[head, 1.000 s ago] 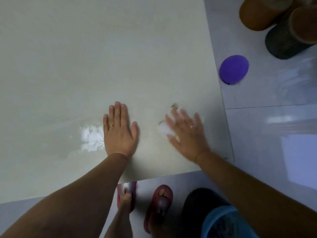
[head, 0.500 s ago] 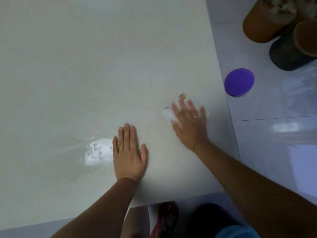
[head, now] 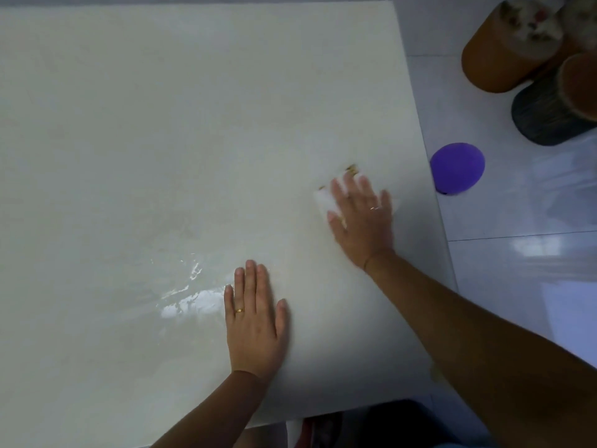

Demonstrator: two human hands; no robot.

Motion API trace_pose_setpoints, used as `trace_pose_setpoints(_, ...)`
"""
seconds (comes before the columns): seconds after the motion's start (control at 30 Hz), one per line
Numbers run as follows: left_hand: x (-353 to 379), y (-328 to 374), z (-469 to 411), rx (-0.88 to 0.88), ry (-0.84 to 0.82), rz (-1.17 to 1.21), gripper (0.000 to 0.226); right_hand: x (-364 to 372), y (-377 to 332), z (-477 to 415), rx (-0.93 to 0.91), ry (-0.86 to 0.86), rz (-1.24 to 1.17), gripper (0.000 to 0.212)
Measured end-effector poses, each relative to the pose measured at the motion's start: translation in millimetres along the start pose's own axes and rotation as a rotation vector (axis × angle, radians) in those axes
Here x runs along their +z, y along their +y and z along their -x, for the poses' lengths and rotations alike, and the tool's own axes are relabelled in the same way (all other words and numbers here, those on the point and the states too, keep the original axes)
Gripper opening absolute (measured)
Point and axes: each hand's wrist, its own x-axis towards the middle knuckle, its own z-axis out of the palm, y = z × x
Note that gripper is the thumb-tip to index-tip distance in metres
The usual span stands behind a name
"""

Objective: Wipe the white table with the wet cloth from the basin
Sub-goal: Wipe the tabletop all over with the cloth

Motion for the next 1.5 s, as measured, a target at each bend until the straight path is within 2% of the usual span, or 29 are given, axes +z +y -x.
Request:
trace_pose_setpoints(0.07,-10,2,-16,0.026,0.031,0.066,0.061,-1,-11,-21,0.318,0.041,-0.096,0.057)
trace_pose_setpoints(0.1,-15,4,-31,0.033,0.056,0.086,0.061,-1,-29,-26,0.422,0.044,-0.129,0.057)
trace_pose_setpoints(0.13,-21,6,-49,0.032,0.079,0.096,0.062,0,-47,-27,0.437,0.044,-0.15,0.058)
trace_pose_setpoints(0.17,-27,7,-70,0.025,0.099,0.097,0.062,1,-65,-24,0.349,0.054,-0.143,0.059)
trace_pose_setpoints(0.23,-36,9,-115,0.012,0.12,0.082,0.061,5,-80,-13,0.012,0.046,-0.078,0.058)
trace_pose_setpoints(0.3,-40,8,-157,0.025,0.121,0.046,0.061,2,-55,-23,-0.273,0.041,-0.029,0.056)
trace_pose_setpoints(0.37,-41,7,-192,0.078,0.114,-0.012,0.062,-2,-19,-47,-0.344,0.063,0.051,0.055)
trace_pose_setpoints(0.43,-38,6,-217,0.143,0.088,-0.069,0.061,-7,10,-78,-0.15,0.047,0.065,0.055)
trace_pose_setpoints(0.5,-32,4,-230,0.162,0.059,-0.11,0.062,-12,16,-103,0.159,0.057,-0.027,0.056)
trace_pose_setpoints(0.57,-27,1,-233,0.147,0.044,-0.13,0.063,-11,-12,-114,0.428,0.07,-0.116,0.057)
trace_pose_setpoints(0.6,-25,1,-233,0.142,0.042,-0.136,0.063,-10,-32,-114,0.481,0.06,-0.134,0.058)
trace_pose_setpoints(0.67,-25,1,-232,0.147,0.036,-0.147,0.063,-6,-70,-103,0.354,0.029,-0.116,0.059)
trace_pose_setpoints(0.73,-28,2,-231,0.158,0.034,-0.15,0.063,-7,-82,-90,0.083,-0.005,-0.06,0.059)
trace_pose_setpoints(0.8,-29,3,-231,0.16,0.034,-0.136,0.064,-14,-54,-101,-0.183,-0.005,-0.007,0.057)
trace_pose_setpoints(0.87,-29,3,-231,0.152,0.033,-0.132,0.065,-18,-13,-125,-0.298,0.01,0.076,0.057)
trace_pose_setpoints(0.93,-28,4,-232,0.146,0.032,-0.138,0.065,-21,18,-157,-0.103,-0.003,0.059,0.057)
trace_pose_setpoints(1.03,-27,4,-232,0.139,0.028,-0.141,0.065,-20,2,-189,0.366,0.052,-0.094,0.057)
trace_pose_setpoints(1.07,-27,4,-232,0.138,0.026,-0.145,0.065,-20,-18,-193,0.445,0.06,-0.125,0.058)
trace_pose_setpoints(1.1,-28,5,-232,0.139,0.024,-0.152,0.065,-18,-38,-195,0.443,0.056,-0.144,0.059)
trace_pose_setpoints(1.13,-28,5,-233,0.141,0.02,-0.162,0.065,-17,-57,-194,0.357,0.048,-0.139,0.06)
trace_pose_setpoints(1.2,-29,6,-234,0.138,0.013,-0.178,0.065,-17,-77,-189,0.044,-0.006,-0.083,0.06)
trace_pose_setpoints(1.27,-30,5,-234,0.13,0.009,-0.181,0.065,-24,-59,-197,-0.248,-0.032,-0.032,0.059)
trace_pose_setpoints(1.33,-30,6,-234,0.126,0.008,-0.174,0.065,-30,-22,-216,-0.376,-0.008,0.039,0.059)
trace_pose_setpoints(1.4,-31,6,-234,0.13,0.009,-0.161,0.065,-35,14,-241,-0.244,-0.003,0.064,0.058)
trace_pose_setpoints(1.5,-33,7,-233,0.13,0.011,-0.15,0.064,-37,21,-268,0.196,0.03,-0.059,0.056)
